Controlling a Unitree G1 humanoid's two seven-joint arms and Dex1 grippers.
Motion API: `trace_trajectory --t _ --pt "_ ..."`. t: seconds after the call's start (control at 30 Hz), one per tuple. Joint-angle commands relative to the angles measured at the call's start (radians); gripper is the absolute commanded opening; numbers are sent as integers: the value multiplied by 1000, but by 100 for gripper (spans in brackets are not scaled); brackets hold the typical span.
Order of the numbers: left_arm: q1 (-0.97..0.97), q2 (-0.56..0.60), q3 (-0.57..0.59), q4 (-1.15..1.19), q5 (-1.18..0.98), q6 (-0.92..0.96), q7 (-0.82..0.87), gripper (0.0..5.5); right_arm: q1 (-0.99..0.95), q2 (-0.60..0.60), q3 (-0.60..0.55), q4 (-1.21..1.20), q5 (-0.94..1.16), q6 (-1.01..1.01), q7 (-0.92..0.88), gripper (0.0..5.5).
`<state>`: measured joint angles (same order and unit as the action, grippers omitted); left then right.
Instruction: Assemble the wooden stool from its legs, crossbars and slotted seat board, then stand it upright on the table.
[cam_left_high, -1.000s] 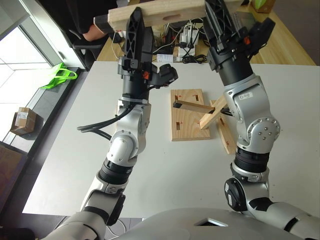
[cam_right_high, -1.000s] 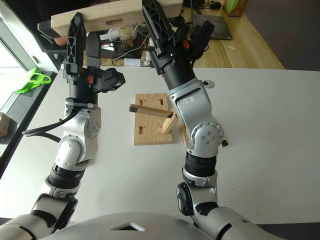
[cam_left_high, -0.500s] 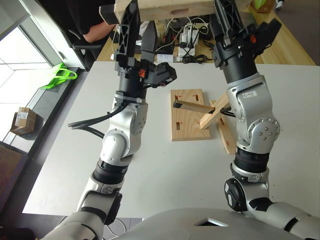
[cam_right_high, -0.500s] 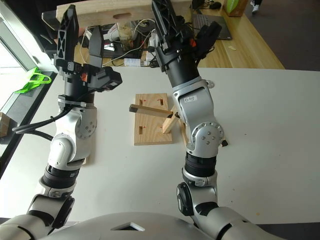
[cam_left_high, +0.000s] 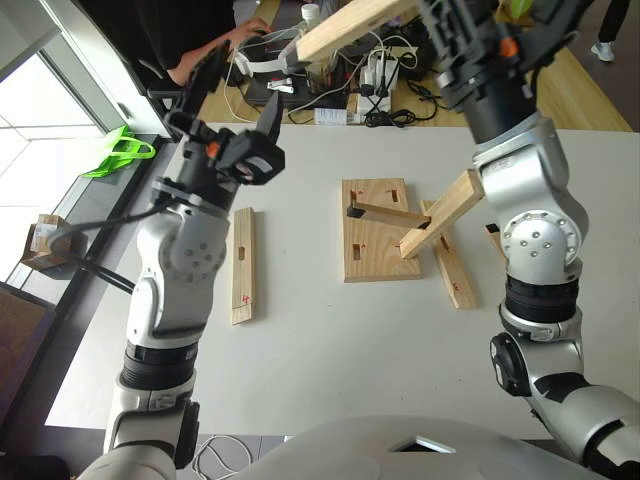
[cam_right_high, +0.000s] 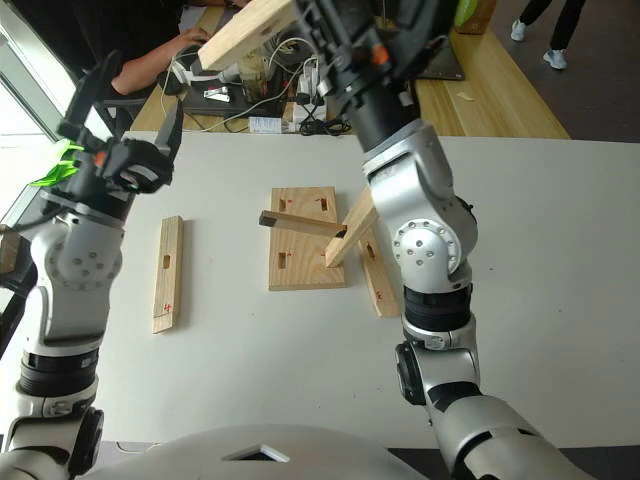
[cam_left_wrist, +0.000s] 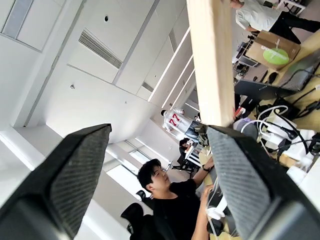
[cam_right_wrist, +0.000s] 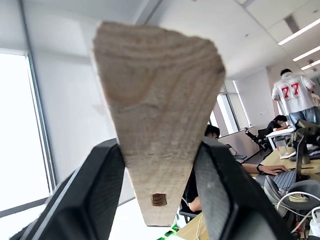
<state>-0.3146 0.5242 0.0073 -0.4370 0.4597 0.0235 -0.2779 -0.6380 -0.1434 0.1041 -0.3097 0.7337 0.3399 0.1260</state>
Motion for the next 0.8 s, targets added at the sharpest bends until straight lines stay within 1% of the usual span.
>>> trace_trajectory --t 0.03,0.13,0.3,0.47,0.6,0.7,0.8 --pt "-97 -7 -18 -82 -99 94 -116 354 -25 -3 51 -54 -102 6 36 200" --pt "-131 -21 -36 -112 -121 151 -148 354 -18 4 91 -67 -164 11 68 200" --pt "-137 -26 -75 -93 -102 209 -163 354 -4 15 148 -79 -255 7 108 200" --pt "-121 -3 -122 -77 -61 196 -179 354 2 24 169 -74 -341 -10 126 200" --pt "-125 5 -139 -80 -45 174 -188 354 13 -10 229 -61 -468 -57 174 200" --pt "-119 7 -136 -81 -36 170 -184 354 23 -6 231 -60 -501 -67 190 200" --pt "-86 32 -111 -44 -16 151 -167 354 23 -5 202 -60 -496 -60 206 200"
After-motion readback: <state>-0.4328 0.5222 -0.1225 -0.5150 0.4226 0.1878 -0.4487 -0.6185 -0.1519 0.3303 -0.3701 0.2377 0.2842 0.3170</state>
